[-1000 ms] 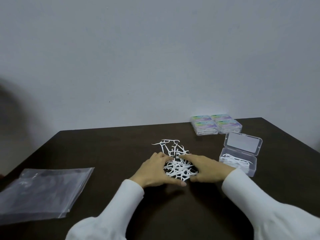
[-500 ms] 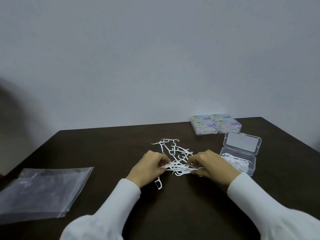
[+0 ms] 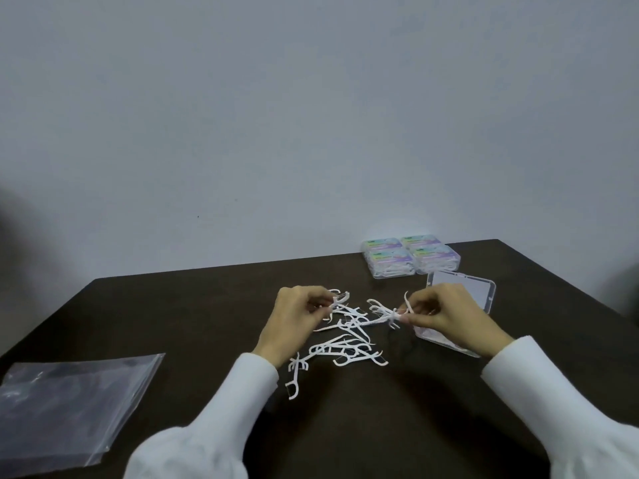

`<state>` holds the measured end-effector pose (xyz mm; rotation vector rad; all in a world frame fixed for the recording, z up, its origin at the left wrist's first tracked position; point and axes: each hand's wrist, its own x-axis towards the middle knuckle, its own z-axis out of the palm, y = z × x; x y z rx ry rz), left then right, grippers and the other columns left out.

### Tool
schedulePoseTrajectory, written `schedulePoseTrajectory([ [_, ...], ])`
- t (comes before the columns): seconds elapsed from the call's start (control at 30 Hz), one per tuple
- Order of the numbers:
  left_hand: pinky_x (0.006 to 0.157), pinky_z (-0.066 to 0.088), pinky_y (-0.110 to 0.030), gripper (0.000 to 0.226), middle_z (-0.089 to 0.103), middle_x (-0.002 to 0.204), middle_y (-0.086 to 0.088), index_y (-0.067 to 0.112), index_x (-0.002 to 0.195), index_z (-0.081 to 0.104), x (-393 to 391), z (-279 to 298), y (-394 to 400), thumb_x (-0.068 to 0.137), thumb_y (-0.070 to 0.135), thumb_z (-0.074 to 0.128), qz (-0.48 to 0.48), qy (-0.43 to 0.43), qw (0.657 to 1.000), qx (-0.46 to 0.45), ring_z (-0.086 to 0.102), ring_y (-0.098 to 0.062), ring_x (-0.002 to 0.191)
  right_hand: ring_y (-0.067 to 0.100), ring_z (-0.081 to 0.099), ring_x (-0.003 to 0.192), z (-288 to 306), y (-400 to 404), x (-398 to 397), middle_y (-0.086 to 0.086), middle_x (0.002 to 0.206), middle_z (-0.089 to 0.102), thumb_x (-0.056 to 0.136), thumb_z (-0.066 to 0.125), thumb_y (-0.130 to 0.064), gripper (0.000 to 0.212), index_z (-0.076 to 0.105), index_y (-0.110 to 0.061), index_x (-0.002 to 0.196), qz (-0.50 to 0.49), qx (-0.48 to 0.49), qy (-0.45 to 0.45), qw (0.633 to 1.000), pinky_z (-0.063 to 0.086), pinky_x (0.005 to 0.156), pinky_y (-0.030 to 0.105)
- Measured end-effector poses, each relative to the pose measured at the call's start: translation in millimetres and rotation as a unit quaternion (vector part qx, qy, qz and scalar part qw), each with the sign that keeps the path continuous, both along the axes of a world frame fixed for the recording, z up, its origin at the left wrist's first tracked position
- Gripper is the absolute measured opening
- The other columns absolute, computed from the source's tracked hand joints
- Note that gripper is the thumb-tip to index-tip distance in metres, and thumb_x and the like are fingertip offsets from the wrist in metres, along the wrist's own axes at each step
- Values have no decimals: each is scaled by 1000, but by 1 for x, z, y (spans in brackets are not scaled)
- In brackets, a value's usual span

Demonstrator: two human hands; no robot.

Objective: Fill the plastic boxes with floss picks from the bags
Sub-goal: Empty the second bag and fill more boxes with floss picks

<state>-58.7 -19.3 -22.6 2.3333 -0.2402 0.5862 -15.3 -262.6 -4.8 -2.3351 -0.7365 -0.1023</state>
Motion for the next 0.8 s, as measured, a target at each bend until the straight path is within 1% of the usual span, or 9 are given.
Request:
schedulePoseTrajectory([
  [0.13, 70, 46, -5, 19, 68, 84, 10, 16, 100, 74, 17, 7, -34, 83, 8, 70, -42, -5, 998, -36, 63, 8, 80, -4, 60, 65, 6, -31, 0, -10, 67, 65, 76, 74, -19, 14, 66, -30, 71, -40, 29, 22, 999, 44, 59, 7],
  [0.2, 69, 45, -4, 18, 69, 83, 8, 14, 98, 74, 25, 8, -52, 82, 7, 71, -64, -1, 997, -53, 63, 9, 79, -2, 61, 63, 8, -45, 0, -7, 66, 65, 77, 72, -20, 14, 65, -28, 69, -65, 38, 29, 997, 45, 57, 9],
  [0.3, 68, 44, -4, 18, 71, 83, 4, 11, 95, 74, 40, 7, -79, 80, 3, 71, -94, 4, 993, -68, 62, 12, 74, 6, 64, 69, 5, -65, 2, -3, 72, 67, 79, 69, -20, 3, 69, -23, 77, -114, 53, 56, 991, 48, 57, 13],
  [0.4, 71, 45, -4, 19, 70, 83, 2, 8, 97, 74, 51, 6, -104, 80, 1, 70, -120, 16, 990, -73, 60, 15, 72, 7, 63, 71, -5, -81, 7, -4, 74, 67, 79, 70, -21, 9, 71, -17, 86, -169, 67, 83, 980, 47, 58, 14],
  [0.53, 77, 50, -10, 19, 72, 91, -4, 6, 99, 73, 60, 0, -129, 81, 2, 68, -139, 37, 987, -66, 63, 3, 76, 8, 62, 70, -18, -87, 9, -3, 75, 67, 81, 69, -20, 4, 69, -18, 84, -203, 54, 116, 971, 44, 58, 13],
  [0.6, 82, 53, -17, 20, 72, 95, -6, 7, 101, 73, 65, -4, -138, 82, 2, 68, -144, 55, 987, -49, 65, -7, 83, 8, 63, 73, -20, -88, 9, -3, 79, 67, 82, 68, -19, 4, 68, -21, 85, -197, 40, 107, 974, 46, 60, 14],
  [0.63, 83, 53, -20, 21, 72, 95, -6, 9, 102, 73, 67, -5, -142, 82, 3, 68, -146, 64, 986, -39, 66, -9, 85, 7, 63, 73, -19, -88, 9, -3, 80, 66, 83, 67, -19, 6, 68, -22, 88, -194, 34, 99, 975, 46, 59, 14],
  [0.73, 87, 53, -24, 22, 73, 97, -3, 13, 103, 73, 72, -10, -149, 83, 6, 68, -156, 86, 984, -6, 66, -10, 88, 5, 59, 67, -16, -89, 10, -3, 79, 64, 86, 64, -18, 13, 70, -16, 97, -190, 11, 73, 979, 42, 55, 11],
  [0.8, 89, 52, -26, 23, 72, 100, -3, 14, 103, 74, 73, -12, -151, 82, 6, 70, -165, 104, 981, -5, 65, -10, 91, 5, 58, 66, -15, -88, 12, -1, 82, 64, 87, 62, -18, 16, 69, -14, 101, -191, -8, 52, 980, 41, 55, 10],
])
